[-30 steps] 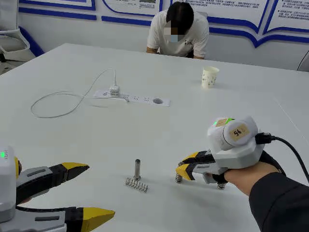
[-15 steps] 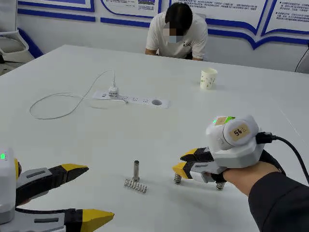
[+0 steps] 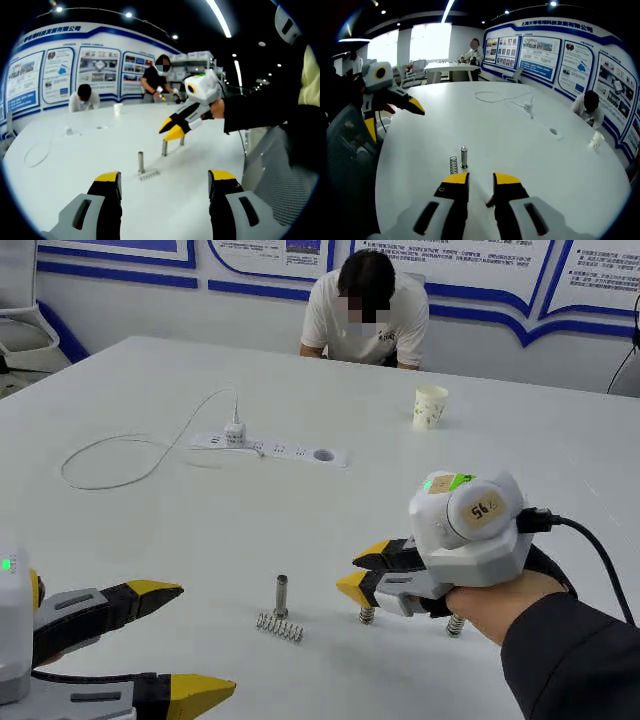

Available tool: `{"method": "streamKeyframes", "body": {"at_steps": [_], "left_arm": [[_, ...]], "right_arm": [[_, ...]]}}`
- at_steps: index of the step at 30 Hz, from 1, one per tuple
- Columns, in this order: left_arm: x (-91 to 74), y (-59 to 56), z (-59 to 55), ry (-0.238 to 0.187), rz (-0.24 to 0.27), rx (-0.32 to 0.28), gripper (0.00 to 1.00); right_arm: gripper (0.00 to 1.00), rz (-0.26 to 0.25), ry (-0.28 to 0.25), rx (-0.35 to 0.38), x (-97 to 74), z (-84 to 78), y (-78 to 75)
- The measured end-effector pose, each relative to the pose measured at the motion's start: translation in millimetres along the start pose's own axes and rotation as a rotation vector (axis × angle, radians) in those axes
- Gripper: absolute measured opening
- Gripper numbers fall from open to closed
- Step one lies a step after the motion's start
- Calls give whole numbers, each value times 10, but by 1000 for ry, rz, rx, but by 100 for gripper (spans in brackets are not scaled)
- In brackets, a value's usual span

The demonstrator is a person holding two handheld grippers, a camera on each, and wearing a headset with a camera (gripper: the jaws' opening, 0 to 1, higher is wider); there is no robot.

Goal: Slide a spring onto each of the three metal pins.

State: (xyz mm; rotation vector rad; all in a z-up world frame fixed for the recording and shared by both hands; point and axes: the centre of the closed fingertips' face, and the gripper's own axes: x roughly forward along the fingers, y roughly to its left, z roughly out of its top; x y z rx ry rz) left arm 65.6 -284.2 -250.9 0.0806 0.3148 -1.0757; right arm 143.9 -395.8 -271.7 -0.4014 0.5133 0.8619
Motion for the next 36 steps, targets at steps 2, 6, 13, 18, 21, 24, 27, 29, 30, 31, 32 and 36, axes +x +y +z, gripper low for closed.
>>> {"method": "streamKeyframes", "body": {"at_steps": [2,6,13,18,21,24,27,29,30,31,32,36], "left_arm": [[1,-1,1,0,-1,0,72],[0,0,2,-1,0,0,72],[-1,0,5,-2,2,0,72],[-1,0,7,-2,3,0,72],[-3,3,6,-2,4,1,72],[-5,6,4,-1,5,0,72],[-5,9,3,-2,6,0,71],[-5,9,1,-1,6,0,71],[-5,10,1,-1,6,0,71],[-5,10,2,-1,7,0,71],[-6,11,4,-2,7,-1,71],[-6,11,3,-2,8,-2,71]], "right_arm": [[20,8,2,-6,19,4,39],[20,23,5,-15,61,11,107],[20,53,13,-25,146,17,223],[20,72,22,-29,206,-1,287],[20,84,33,-31,251,-30,329],[20,99,45,-32,304,-67,391],[20,112,52,-29,349,-97,436],[20,119,61,-26,384,-136,457],[20,121,66,-25,397,-155,464],[20,123,69,-24,409,-171,471],[20,127,75,-21,427,-200,482],[19,135,94,-15,468,-279,501]]}}
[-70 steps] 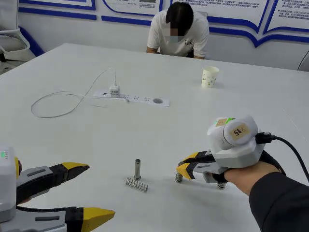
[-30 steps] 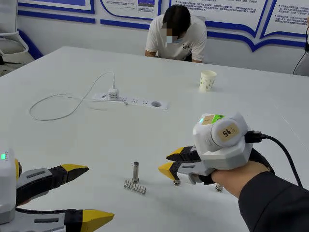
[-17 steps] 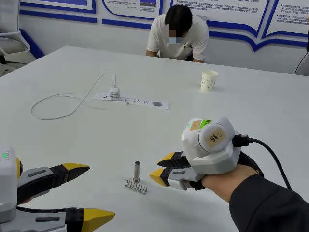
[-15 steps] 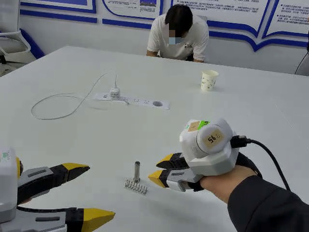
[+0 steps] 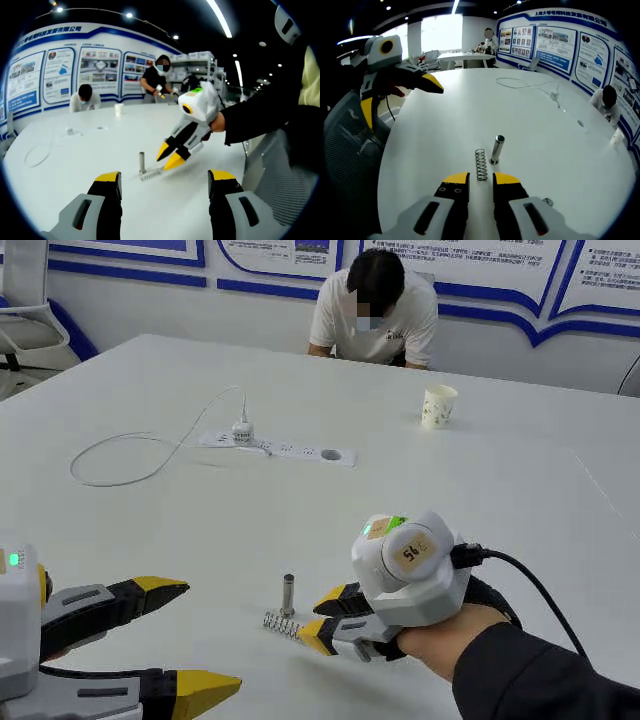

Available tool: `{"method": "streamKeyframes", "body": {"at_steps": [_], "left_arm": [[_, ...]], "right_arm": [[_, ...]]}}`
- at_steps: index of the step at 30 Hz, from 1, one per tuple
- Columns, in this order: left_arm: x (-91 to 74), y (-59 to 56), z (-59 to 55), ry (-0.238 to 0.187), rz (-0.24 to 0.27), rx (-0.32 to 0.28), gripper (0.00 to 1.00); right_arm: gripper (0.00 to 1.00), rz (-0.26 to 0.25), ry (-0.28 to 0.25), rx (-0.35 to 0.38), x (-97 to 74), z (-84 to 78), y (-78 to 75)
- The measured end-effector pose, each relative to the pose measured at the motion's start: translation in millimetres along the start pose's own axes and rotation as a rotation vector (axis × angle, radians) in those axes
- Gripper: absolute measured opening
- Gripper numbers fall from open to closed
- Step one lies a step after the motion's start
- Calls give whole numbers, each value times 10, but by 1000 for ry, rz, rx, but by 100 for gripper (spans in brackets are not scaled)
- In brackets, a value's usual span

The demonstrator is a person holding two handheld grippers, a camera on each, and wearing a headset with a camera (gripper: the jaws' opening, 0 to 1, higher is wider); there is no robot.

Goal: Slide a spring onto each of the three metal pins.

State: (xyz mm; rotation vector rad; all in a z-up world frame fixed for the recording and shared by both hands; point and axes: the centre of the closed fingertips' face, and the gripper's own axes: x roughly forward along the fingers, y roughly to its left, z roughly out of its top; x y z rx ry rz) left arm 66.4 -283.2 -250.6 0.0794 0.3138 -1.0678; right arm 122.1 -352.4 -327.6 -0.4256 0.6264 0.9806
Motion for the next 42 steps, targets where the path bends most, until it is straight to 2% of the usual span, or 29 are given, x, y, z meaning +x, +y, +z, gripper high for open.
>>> {"method": "streamKeyframes", "body": {"at_steps": [16,42], "left_arm": [[-2,9,-6,1,1,-4,71],[-3,4,-13,3,0,-10,71]], "right_arm": [[18,13,30,23,140,-115,-3],[12,19,29,26,205,-119,-3]]}}
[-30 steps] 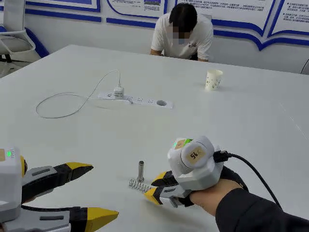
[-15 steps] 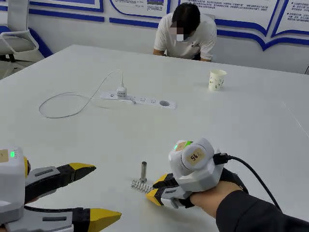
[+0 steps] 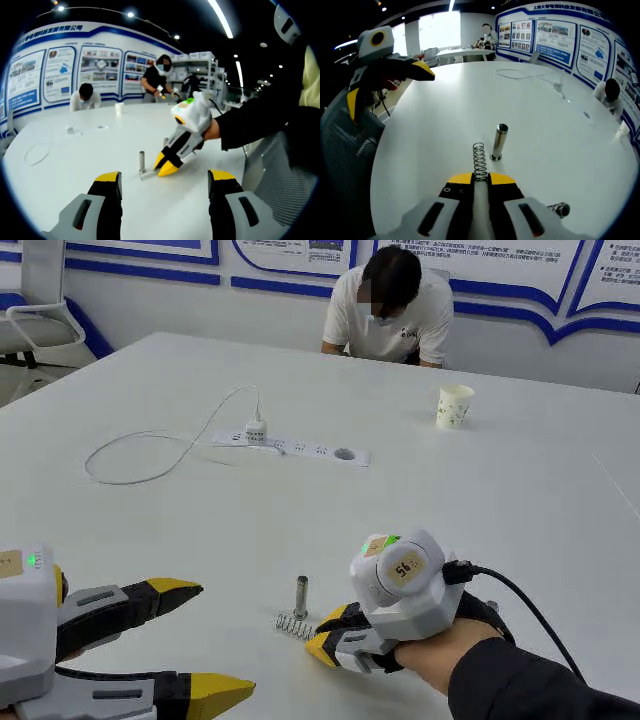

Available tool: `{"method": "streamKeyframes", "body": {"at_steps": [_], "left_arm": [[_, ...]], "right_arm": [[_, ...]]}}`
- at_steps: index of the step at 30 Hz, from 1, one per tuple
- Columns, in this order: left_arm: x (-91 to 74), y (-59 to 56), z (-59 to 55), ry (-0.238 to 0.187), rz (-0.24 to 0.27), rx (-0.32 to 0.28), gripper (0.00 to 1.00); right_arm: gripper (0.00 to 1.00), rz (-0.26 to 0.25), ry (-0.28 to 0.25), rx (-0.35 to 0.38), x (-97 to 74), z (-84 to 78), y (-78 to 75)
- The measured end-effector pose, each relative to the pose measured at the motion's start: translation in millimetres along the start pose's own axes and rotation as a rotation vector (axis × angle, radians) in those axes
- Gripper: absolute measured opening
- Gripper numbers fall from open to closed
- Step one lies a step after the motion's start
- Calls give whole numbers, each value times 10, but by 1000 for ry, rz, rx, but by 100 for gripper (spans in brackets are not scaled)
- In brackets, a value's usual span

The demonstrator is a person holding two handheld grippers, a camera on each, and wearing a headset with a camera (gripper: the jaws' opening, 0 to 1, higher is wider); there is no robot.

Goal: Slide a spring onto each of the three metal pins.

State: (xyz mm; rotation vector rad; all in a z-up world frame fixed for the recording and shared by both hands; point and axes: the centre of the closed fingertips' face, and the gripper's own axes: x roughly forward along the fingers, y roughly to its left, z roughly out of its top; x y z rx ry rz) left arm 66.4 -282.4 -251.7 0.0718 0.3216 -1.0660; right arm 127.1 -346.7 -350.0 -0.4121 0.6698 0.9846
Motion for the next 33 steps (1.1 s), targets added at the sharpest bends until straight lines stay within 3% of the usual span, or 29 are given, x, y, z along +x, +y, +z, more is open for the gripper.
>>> {"method": "streamKeyframes", "body": {"at_steps": [33], "left_arm": [[8,-15,13,-4,-8,1,70]], "right_arm": [[12,-19,-26,-64,-217,237,33]]}}
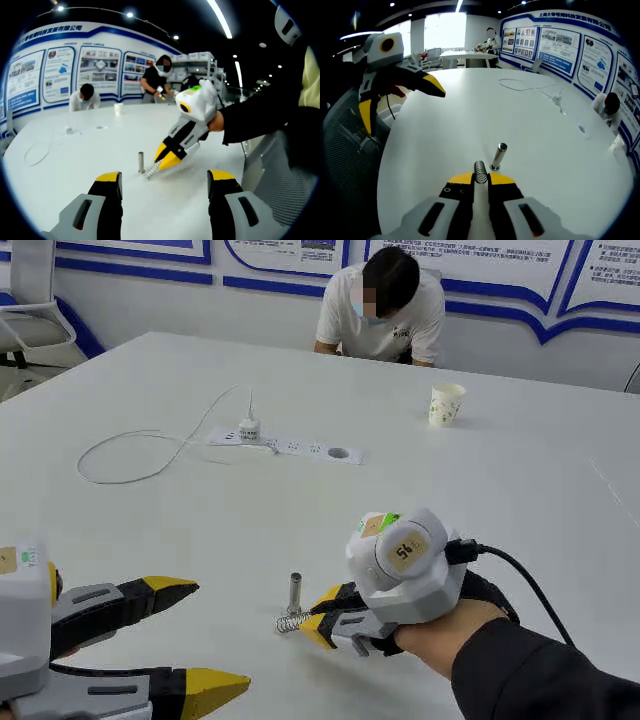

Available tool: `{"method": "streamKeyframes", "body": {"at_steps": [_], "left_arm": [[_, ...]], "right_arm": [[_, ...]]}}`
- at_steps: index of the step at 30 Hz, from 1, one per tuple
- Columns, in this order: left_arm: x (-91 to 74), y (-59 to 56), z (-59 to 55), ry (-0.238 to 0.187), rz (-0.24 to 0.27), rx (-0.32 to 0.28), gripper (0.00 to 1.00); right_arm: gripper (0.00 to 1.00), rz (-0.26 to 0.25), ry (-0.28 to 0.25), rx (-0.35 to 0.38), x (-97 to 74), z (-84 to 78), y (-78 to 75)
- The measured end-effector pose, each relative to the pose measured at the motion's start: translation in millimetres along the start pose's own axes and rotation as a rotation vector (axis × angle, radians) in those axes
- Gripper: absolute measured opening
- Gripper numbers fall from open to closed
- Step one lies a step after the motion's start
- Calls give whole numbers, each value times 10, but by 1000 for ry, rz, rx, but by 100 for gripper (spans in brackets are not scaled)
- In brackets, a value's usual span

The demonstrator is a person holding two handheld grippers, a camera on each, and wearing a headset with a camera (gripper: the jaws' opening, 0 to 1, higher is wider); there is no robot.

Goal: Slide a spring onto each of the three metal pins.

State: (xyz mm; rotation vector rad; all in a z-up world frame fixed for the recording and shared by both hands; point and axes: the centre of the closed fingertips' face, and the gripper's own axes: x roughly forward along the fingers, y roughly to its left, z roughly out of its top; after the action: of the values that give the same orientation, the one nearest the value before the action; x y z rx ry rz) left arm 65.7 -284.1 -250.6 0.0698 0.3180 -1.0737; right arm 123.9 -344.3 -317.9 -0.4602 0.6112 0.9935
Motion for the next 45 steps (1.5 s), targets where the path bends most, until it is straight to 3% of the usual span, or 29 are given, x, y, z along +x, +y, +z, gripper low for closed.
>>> {"method": "streamKeyframes", "body": {"at_steps": [20,29,45], "left_arm": [[16,-4,9,-2,-4,3,70],[28,-18,7,1,-11,10,70],[215,-83,-111,64,-72,64,66]], "right_arm": [[12,-1,-6,-13,-116,82,6],[12,9,-11,-20,-250,156,47],[12,58,-17,-38,-423,256,260]]}}
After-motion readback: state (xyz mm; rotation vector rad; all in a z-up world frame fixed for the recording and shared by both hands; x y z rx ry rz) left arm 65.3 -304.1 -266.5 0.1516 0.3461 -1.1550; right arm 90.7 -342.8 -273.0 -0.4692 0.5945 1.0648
